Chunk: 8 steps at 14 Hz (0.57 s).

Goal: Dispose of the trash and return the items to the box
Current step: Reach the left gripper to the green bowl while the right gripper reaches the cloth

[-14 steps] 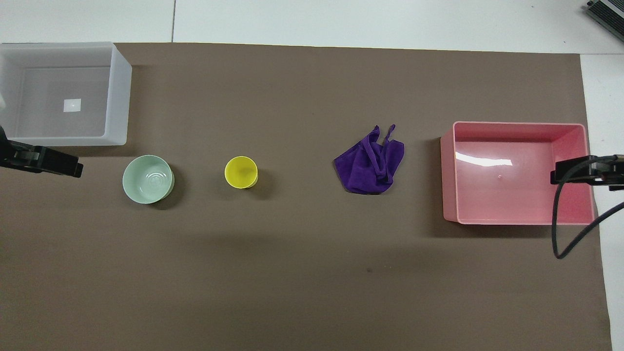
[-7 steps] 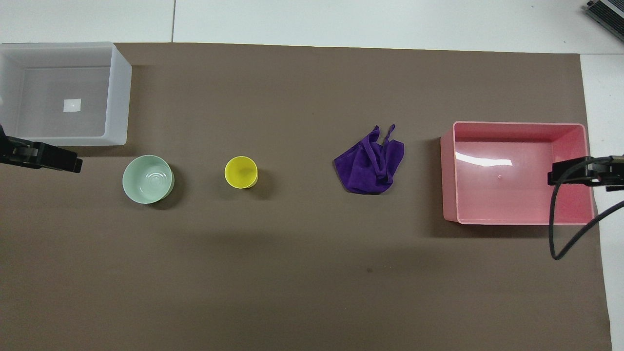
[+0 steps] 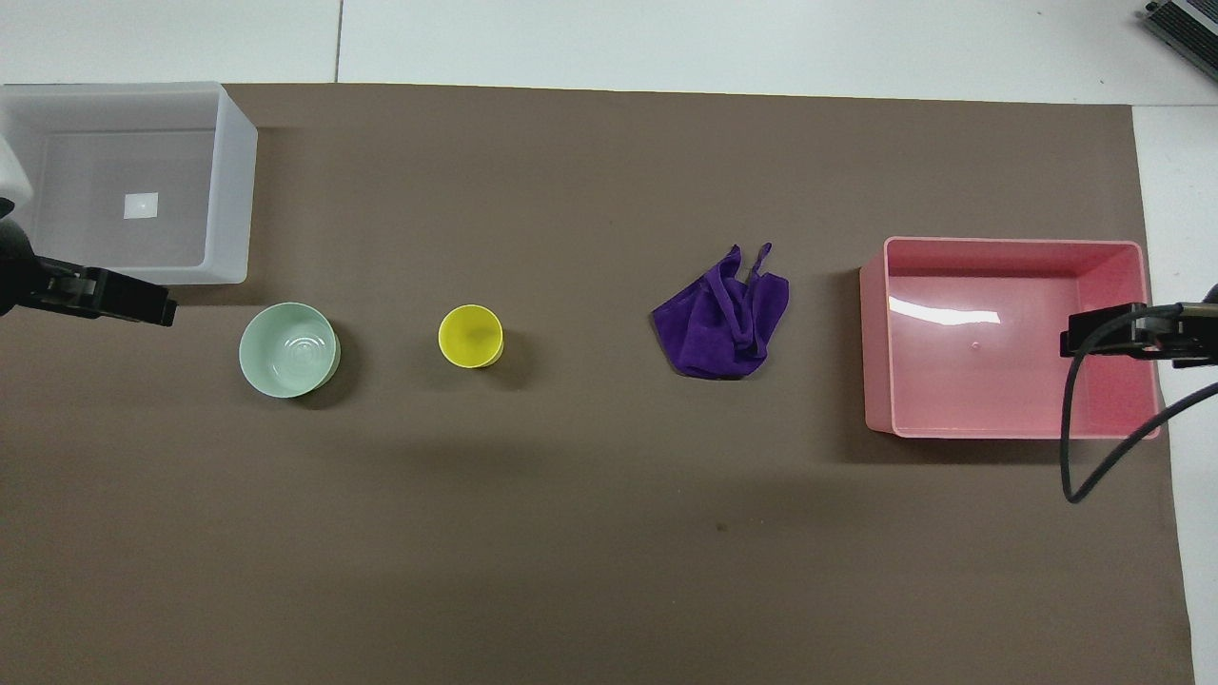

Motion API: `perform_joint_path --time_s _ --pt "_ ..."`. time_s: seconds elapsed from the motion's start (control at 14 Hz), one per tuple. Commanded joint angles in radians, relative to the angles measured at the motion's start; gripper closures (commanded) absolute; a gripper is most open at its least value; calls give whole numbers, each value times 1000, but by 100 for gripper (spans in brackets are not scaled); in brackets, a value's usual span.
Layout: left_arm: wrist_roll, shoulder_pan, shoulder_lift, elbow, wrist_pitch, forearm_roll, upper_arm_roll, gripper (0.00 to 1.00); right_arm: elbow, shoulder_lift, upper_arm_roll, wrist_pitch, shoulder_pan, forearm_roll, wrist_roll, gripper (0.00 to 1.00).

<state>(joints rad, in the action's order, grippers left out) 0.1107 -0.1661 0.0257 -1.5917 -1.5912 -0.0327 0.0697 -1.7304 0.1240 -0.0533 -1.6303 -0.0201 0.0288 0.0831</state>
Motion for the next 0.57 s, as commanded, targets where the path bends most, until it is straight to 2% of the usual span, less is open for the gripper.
perform_joint_path --time_s 0.0,0.36,0.5 --pt "-8 -1 3 -43 -56 -1 2 0 -40 29 1 -39 2 -4 -3 0" --pt "-6 10 11 -187 -215 -1 4 0 -35 -26 3 -140 -56 -3 53 0" --pt "-2 20 11 -270 -295 -1 4 0 -35 -90 3 -228 -93 -3 96 0"
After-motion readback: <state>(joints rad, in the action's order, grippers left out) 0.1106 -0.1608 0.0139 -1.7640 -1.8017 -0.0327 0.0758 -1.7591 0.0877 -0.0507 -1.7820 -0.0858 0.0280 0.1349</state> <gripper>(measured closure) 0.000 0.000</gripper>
